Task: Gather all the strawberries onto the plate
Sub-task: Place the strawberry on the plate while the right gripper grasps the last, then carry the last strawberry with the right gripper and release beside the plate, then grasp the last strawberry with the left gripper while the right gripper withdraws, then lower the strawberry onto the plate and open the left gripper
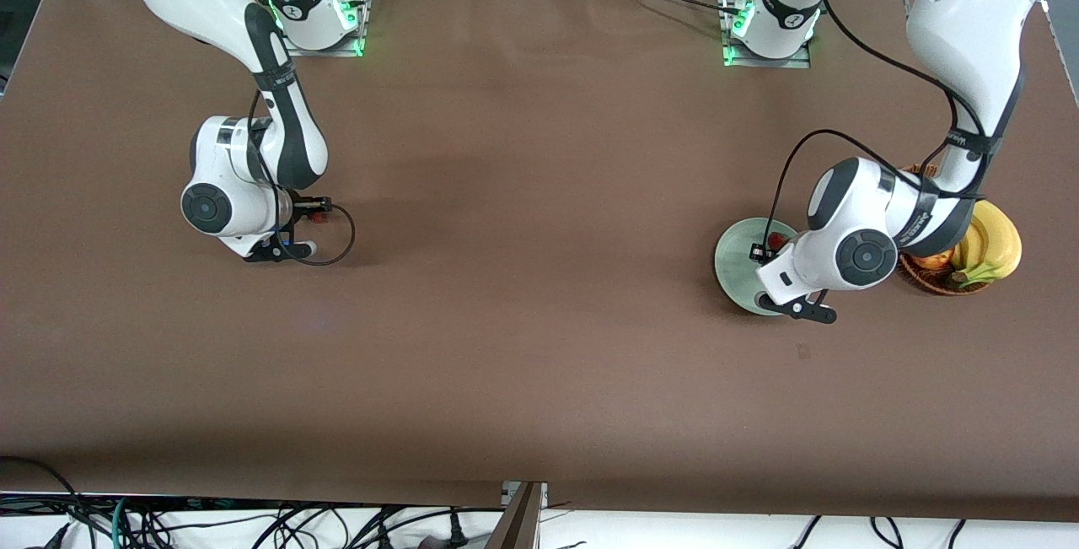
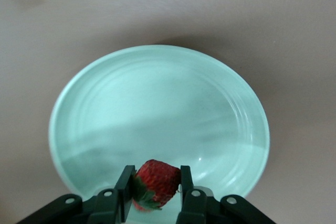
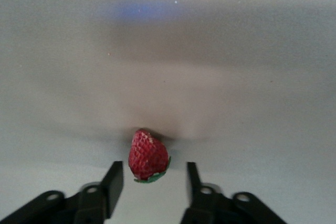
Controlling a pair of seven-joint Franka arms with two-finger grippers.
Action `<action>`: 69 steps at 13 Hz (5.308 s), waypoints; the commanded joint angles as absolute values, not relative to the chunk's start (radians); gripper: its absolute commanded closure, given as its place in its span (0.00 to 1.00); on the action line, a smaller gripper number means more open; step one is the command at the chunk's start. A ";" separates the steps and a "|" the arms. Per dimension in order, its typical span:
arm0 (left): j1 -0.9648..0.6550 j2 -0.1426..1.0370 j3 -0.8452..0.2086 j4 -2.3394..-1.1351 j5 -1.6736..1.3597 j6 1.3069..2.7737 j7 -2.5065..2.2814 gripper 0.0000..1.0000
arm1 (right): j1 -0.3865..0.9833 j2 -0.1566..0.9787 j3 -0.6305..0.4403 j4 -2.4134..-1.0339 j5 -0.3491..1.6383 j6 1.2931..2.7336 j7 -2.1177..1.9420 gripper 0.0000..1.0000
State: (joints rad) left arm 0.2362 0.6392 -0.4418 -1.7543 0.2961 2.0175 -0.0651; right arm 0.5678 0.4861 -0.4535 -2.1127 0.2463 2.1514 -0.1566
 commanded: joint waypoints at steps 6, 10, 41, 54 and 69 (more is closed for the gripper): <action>0.249 0.635 -0.453 -1.743 0.308 2.016 -0.018 0.00 | 0.575 0.463 -0.451 -2.146 0.276 2.177 -0.170 0.85; 0.247 0.562 -0.457 -1.701 0.295 1.996 -0.037 0.00 | 0.577 0.460 -0.399 -2.005 0.330 2.154 -0.152 0.86; 0.120 0.592 -0.479 -1.640 0.192 1.977 -0.378 0.00 | 0.727 0.804 -0.181 -1.085 0.468 1.938 0.553 0.00; -0.069 0.679 -0.471 -1.853 0.432 2.368 -1.022 0.11 | 0.221 0.385 -0.049 -1.226 0.026 1.470 0.095 0.00; 0.106 0.571 -0.477 -1.740 0.420 1.944 -0.591 0.99 | 0.003 0.017 0.090 -1.490 -0.081 1.408 -0.014 0.00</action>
